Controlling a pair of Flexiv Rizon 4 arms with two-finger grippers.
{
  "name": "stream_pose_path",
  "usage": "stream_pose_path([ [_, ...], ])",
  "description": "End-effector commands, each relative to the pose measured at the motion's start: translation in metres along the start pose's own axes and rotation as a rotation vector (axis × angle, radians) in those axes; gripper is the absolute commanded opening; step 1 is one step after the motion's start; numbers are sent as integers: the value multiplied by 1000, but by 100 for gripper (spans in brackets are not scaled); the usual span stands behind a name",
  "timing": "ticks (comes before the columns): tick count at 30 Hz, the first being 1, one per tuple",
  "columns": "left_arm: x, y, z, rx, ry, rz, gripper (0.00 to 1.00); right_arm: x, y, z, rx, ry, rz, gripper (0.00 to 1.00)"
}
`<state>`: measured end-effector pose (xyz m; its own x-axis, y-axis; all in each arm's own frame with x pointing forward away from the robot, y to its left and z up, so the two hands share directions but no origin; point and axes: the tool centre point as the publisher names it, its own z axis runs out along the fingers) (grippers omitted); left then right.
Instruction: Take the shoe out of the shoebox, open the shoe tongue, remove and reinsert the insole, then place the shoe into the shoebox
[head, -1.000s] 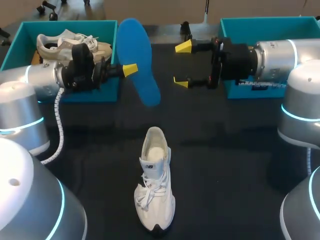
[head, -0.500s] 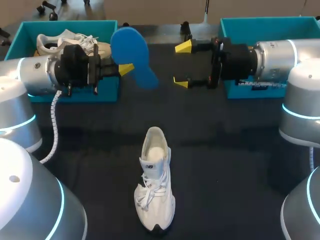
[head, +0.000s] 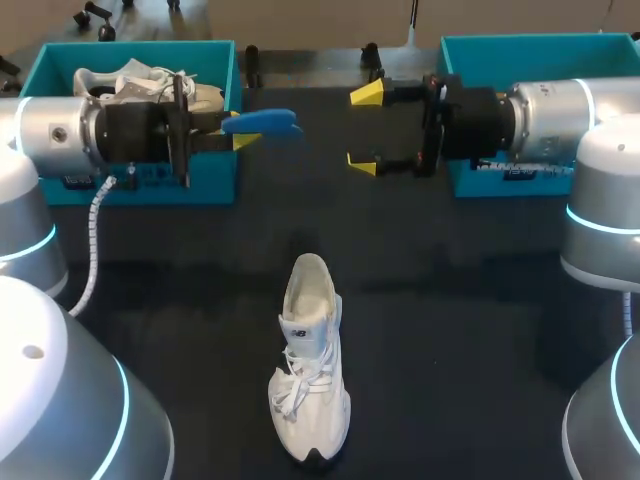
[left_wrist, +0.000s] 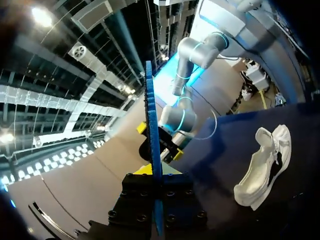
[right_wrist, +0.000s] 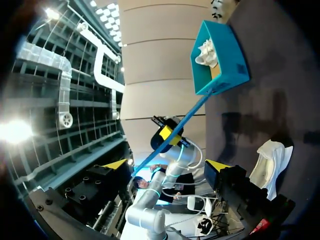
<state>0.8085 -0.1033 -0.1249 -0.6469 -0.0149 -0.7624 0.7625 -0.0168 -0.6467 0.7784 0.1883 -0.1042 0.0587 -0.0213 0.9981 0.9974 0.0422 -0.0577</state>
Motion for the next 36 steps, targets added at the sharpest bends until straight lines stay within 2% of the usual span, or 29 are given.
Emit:
stream_pose_path([
  [1,0,12,8,-168,164,942,0,0,0,2,-3,-2,0,100],
  [4,1,19,14,-228,237,874,0,0,0,2,-3,-2,0,100],
  [14,1,19,14,-228,237,874,0,0,0,2,-3,-2,0,100],
  [15,3,20,14,-257,247,918,0,0,0,2,-3,-2,0,100],
  [18,6,18,13,-259,232,999,0,0,0,2,-3,-2,0,100],
  [25,10,17,14,-225,204,1042,0,0,0,2,-3,-2,0,100],
  [29,8,16,13,-210,187,1040,0,-1,3,2,31,-40,-12,100],
  [32,7,15,13,-197,179,1027,0,-5,4,6,49,-85,-17,100],
  [36,7,15,12,-172,172,996,0,-14,4,9,74,-92,-53,100],
])
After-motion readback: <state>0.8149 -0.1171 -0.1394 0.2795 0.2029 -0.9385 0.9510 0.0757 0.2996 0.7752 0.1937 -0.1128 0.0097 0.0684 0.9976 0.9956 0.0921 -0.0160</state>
